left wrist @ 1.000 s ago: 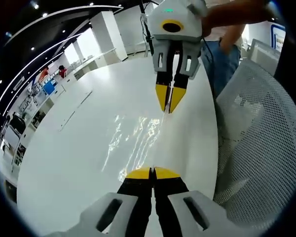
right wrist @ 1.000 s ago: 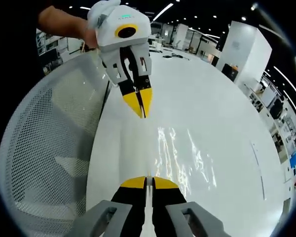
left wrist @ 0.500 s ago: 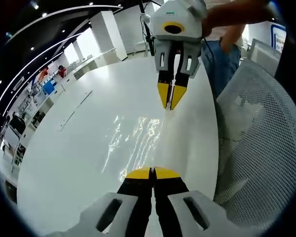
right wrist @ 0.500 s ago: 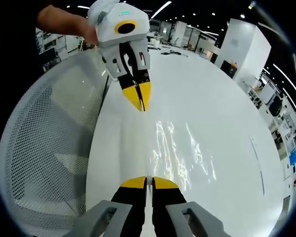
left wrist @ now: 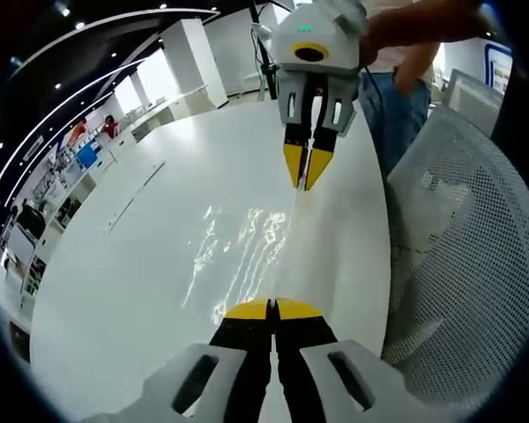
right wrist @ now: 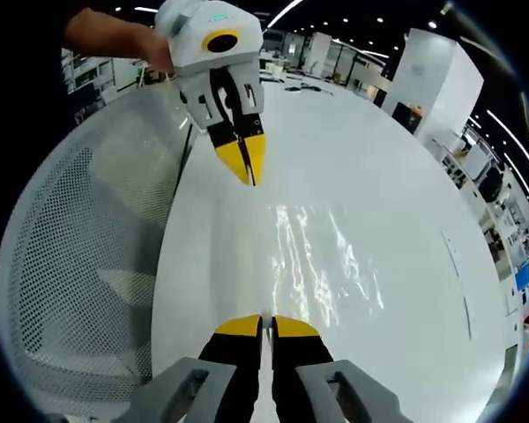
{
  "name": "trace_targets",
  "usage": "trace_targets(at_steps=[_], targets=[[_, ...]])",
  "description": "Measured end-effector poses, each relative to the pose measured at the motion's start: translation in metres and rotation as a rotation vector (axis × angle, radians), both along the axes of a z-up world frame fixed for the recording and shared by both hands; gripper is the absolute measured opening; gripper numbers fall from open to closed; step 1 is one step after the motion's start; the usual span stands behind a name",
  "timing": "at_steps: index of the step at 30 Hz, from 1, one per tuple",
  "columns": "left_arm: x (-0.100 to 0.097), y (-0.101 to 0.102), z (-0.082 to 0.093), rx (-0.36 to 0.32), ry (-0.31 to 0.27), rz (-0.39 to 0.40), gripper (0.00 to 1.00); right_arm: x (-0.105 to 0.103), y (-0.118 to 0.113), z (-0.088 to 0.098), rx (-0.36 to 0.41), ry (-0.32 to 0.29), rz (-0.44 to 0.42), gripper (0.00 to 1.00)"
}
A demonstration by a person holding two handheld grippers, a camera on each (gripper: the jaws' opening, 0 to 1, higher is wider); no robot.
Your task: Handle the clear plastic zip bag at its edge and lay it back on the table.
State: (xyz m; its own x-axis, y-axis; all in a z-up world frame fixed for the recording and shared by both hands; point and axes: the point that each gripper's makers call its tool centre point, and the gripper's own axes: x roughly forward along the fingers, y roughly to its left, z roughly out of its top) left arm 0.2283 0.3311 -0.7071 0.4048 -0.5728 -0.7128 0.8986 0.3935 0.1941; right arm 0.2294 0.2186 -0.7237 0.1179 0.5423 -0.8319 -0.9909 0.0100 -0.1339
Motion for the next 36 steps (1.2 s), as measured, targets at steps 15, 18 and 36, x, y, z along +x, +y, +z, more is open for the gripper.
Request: trace_targets(at_steps=[15, 18, 36], targets=[[-0.002, -0.002, 0.000, 0.006, -0.010, -0.030, 0.00, 0.000, -0.010, -0.004, -0.021, 0.003, -0.011, 0.00], [-0.002, -0.001, -0.001, 0.010, -0.019, -0.037, 0.00, 0.000, -0.008, -0.002, -0.012, -0.003, -0.005, 0.00], [-0.002, 0.004, -0.002, 0.033, -0.056, -0.068, 0.00, -0.011, 0.021, 0.017, 0.149, 0.083, -0.079, 0.13]])
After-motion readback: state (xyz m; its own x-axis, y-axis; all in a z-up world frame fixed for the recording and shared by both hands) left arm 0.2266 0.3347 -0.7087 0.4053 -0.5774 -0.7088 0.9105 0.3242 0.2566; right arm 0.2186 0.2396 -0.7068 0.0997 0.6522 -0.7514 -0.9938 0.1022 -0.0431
